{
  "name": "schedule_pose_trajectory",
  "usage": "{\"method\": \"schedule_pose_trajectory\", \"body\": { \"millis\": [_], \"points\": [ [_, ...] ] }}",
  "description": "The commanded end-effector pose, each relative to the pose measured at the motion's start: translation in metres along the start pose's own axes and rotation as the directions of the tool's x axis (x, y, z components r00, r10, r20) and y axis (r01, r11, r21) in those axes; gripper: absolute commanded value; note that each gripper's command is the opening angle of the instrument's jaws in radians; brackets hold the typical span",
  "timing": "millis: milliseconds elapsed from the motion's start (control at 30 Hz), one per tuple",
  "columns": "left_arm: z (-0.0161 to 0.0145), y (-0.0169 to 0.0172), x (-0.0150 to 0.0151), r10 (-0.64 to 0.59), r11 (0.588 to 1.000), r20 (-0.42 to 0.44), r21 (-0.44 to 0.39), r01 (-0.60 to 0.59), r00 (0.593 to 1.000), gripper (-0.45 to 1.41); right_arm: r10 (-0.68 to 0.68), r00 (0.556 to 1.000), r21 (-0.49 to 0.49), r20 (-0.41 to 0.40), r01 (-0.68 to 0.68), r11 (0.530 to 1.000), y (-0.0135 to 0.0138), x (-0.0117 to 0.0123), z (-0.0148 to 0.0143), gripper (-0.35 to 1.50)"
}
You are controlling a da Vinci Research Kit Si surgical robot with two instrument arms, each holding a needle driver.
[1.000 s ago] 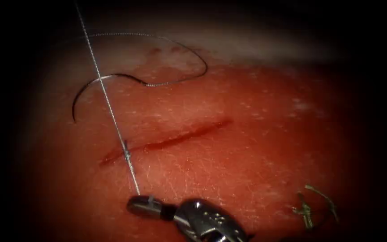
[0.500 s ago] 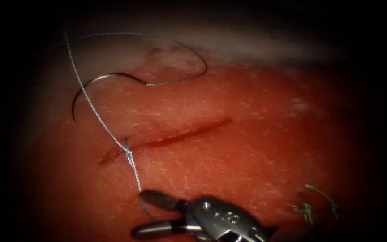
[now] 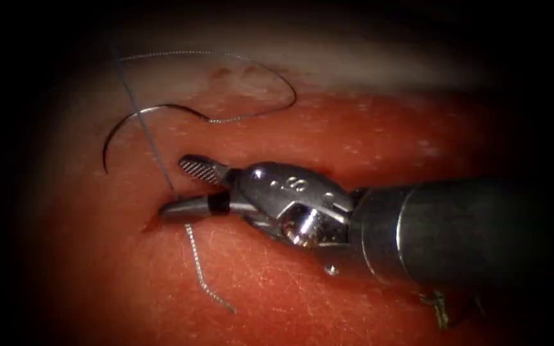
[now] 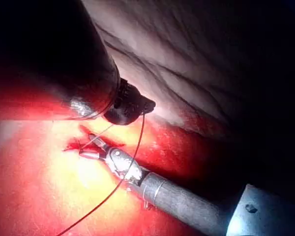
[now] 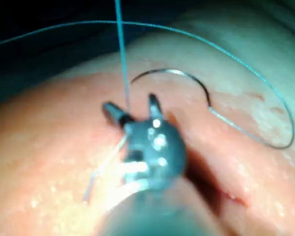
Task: Wound Closure
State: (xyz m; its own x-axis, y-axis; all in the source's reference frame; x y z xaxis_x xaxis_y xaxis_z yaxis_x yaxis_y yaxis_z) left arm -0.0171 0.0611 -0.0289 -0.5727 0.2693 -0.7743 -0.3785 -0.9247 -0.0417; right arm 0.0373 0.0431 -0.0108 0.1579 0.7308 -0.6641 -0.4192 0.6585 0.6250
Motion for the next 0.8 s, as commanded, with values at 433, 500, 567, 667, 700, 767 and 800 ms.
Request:
{"method": "schedule_pose_trajectory", "body": {
  "millis": [433,500,567,667,700,767,800],
  "points": [
    [0.0009,0.0008,0.0003,0.001,1.000,-0.020,-0.009,-0.001,1.000,-0.35,-0.002,1.000,-0.016,-0.009,0.002,1.000,-0.0011,-0.0009,0.0037,1.28],
    [0.0010,0.0009,0.0003,0.002,1.000,-0.022,-0.007,-0.002,1.000,-0.35,-0.002,1.000,-0.017,-0.009,0.002,1.000,-0.0013,-0.0009,0.0041,1.28],
    [0.0010,0.0011,0.0002,0.004,1.000,-0.023,-0.007,-0.004,1.000,-0.35,-0.004,1.000,0.011,-0.005,0.004,1.000,-0.0016,-0.0011,0.0051,1.28],
    [0.0010,0.0012,0.0002,0.005,1.000,-0.023,-0.007,-0.005,1.000,-0.35,-0.008,1.000,0.023,-0.004,0.008,1.000,-0.0015,-0.0014,0.0056,1.28],
    [0.0010,0.0012,0.0002,0.005,1.000,-0.024,-0.007,-0.005,1.000,-0.35,-0.009,1.000,0.022,-0.005,0.009,1.000,-0.0015,-0.0015,0.0057,1.28],
    [0.0010,0.0012,0.0002,0.005,1.000,-0.022,-0.005,-0.005,1.000,-0.35,-0.011,1.000,0.021,-0.006,0.012,1.000,-0.0015,-0.0018,0.0059,1.28],
    [0.0010,0.0012,0.0002,0.005,1.000,-0.022,-0.005,-0.005,1.000,-0.35,-0.013,1.000,0.020,-0.007,0.013,1.000,-0.0016,-0.0020,0.0062,1.26]
  ]
}}
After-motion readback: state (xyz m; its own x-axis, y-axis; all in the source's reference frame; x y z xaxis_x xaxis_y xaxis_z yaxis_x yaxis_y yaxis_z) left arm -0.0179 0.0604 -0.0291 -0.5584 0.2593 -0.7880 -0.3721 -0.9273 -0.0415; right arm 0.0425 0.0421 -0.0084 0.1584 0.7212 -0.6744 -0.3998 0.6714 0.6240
